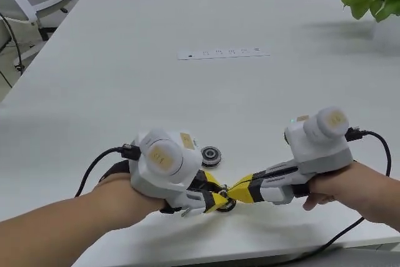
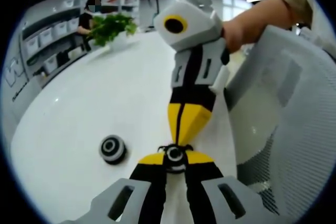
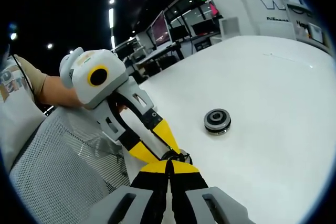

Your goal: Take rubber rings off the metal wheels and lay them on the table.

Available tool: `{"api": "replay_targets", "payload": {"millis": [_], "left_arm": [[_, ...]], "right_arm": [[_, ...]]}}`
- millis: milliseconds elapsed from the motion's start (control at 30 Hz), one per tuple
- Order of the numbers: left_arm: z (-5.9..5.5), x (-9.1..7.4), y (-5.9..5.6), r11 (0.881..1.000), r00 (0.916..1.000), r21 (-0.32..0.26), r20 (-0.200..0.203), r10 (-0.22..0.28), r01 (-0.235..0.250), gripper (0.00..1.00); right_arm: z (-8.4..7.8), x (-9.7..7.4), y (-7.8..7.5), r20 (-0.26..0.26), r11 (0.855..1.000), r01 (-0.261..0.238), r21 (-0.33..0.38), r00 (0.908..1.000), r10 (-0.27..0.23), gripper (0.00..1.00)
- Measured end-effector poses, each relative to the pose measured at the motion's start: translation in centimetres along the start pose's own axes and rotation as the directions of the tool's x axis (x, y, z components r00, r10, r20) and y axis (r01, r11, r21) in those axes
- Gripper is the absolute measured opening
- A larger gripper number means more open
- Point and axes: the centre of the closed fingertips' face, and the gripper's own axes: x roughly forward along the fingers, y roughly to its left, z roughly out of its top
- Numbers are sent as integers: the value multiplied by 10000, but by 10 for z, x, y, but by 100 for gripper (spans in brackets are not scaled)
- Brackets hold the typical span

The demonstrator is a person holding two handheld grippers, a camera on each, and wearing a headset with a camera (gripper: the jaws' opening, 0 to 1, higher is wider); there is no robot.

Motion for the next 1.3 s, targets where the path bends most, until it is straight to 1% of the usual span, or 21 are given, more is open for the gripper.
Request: {"api": "replay_targets", "payload": {"millis": [333, 367, 400, 500, 600, 733, 767, 900, 1300], "left_arm": [[0, 0, 0, 10000, 10000, -4, 27, -9, 9, 12], [0, 0, 0, 10000, 10000, -1, 28, -9, 9, 12], [0, 0, 0, 10000, 10000, -4, 30, -8, 8, 12], [0, 0, 0, 10000, 10000, 7, 43, -8, 8, 12], [0, 0, 0, 10000, 10000, 34, 52, -2, 2, 12], [0, 0, 0, 10000, 9999, 56, 117, -4, 3, 13], [0, 0, 0, 10000, 9999, 41, 162, -16, 16, 13], [0, 0, -1, 9999, 9997, -116, 249, -73, 76, 13], [1, -3, -2, 9995, 9993, -48, 244, -296, 297, 15]], "right_arm": [[4, -1, 3, 219, 9998, -159, 96, 9996, 157, 0], [5, -1, 5, 284, 9995, -279, 126, 9992, 276, 0], [8, 0, 12, 453, 9977, -607, 309, 9972, 593, 0], [7, 0, 8, 275, 9993, -344, -134, 9990, 347, 0], [6, -1, 4, 342, 9998, -220, -14, 9992, 221, 0], [6, -3, -2, 395, 10000, 37, -29, 9992, -36, 0], [4, -3, -4, 342, 9999, 89, -83, 9994, -86, 0], [2, -2, -4, 235, 9998, 121, -166, 9997, -117, 0], [3, -4, -5, 293, 9999, 85, -116, 9995, -82, 0]]}}
